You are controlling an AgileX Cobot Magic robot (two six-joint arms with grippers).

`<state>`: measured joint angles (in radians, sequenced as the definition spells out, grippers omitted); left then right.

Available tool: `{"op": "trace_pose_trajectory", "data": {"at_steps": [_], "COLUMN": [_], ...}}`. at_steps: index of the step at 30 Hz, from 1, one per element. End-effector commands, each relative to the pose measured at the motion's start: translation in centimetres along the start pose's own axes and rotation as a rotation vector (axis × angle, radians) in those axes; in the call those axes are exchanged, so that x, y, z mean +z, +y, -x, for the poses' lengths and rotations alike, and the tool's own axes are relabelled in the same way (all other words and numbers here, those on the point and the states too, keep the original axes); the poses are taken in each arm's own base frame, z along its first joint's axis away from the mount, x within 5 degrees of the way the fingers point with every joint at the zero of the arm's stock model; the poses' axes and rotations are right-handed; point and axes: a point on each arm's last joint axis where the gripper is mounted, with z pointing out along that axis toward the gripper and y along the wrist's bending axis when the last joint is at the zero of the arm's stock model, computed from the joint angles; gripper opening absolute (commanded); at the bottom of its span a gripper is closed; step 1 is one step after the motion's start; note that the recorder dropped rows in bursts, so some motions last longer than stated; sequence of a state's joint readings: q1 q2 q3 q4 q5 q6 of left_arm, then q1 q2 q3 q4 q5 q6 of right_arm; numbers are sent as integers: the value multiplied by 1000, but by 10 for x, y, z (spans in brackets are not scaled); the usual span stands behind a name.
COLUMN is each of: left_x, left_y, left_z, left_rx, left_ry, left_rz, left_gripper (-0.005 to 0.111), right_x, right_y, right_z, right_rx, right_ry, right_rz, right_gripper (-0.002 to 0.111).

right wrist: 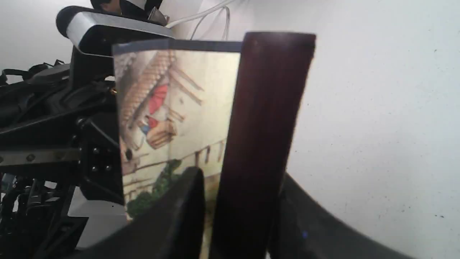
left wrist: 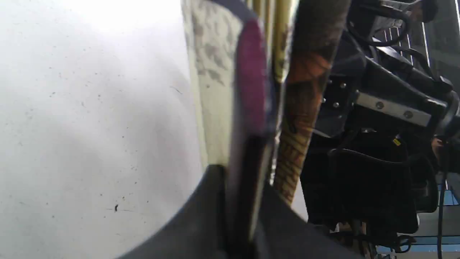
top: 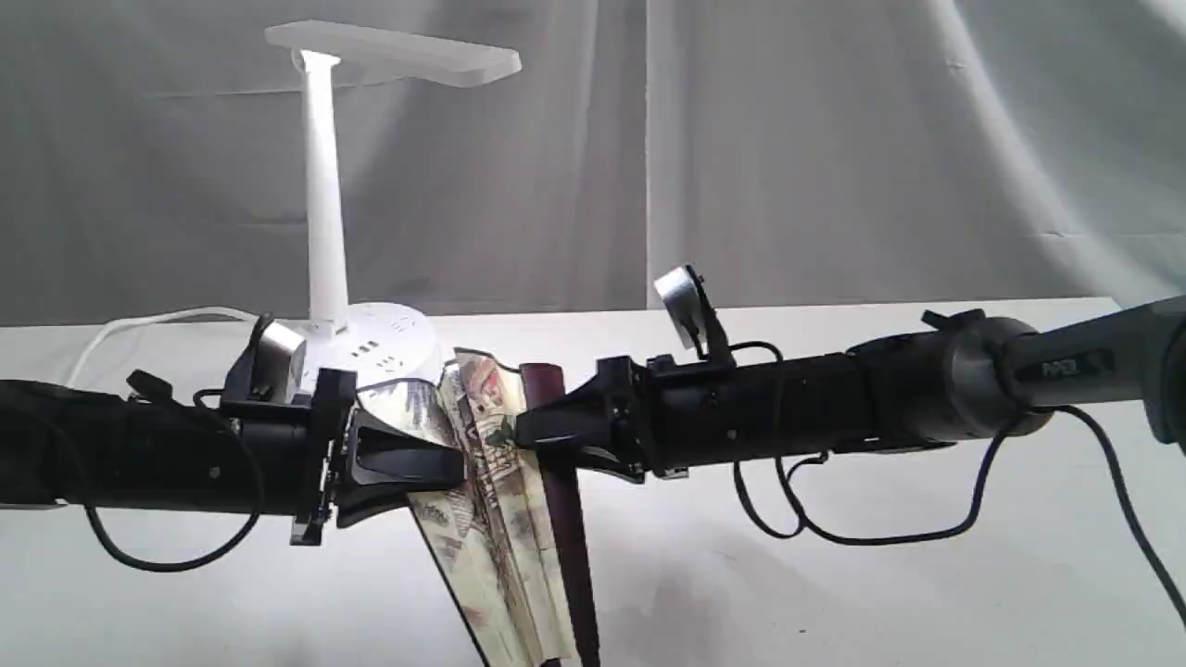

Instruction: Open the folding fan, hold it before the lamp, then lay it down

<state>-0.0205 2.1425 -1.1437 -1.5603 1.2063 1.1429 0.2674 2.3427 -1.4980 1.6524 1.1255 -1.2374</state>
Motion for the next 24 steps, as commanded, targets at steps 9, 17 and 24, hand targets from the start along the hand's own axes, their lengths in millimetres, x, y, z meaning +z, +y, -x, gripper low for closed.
{"op": "trace_pose_trajectory", "data": {"at_steps": [9, 17, 24], "left_x": [-1, -1, -1], "left_y": [-7, -8, -9], "left_z": [1, 4, 7], "left_rx": [21, 18, -57], "left_ry": [-6, -32, -63], "left_rz": [-20, -32, -49], "left_gripper": [0, 2, 28], "right_x": [-1, -1, -1], "right_y": [7, 13, 15], "right_z": [2, 3, 5], "right_rx": [-32, 28, 66], "right_ry": [12, -1, -20], "right_rz": [18, 84, 109], "right_gripper": [0, 0, 0]}}
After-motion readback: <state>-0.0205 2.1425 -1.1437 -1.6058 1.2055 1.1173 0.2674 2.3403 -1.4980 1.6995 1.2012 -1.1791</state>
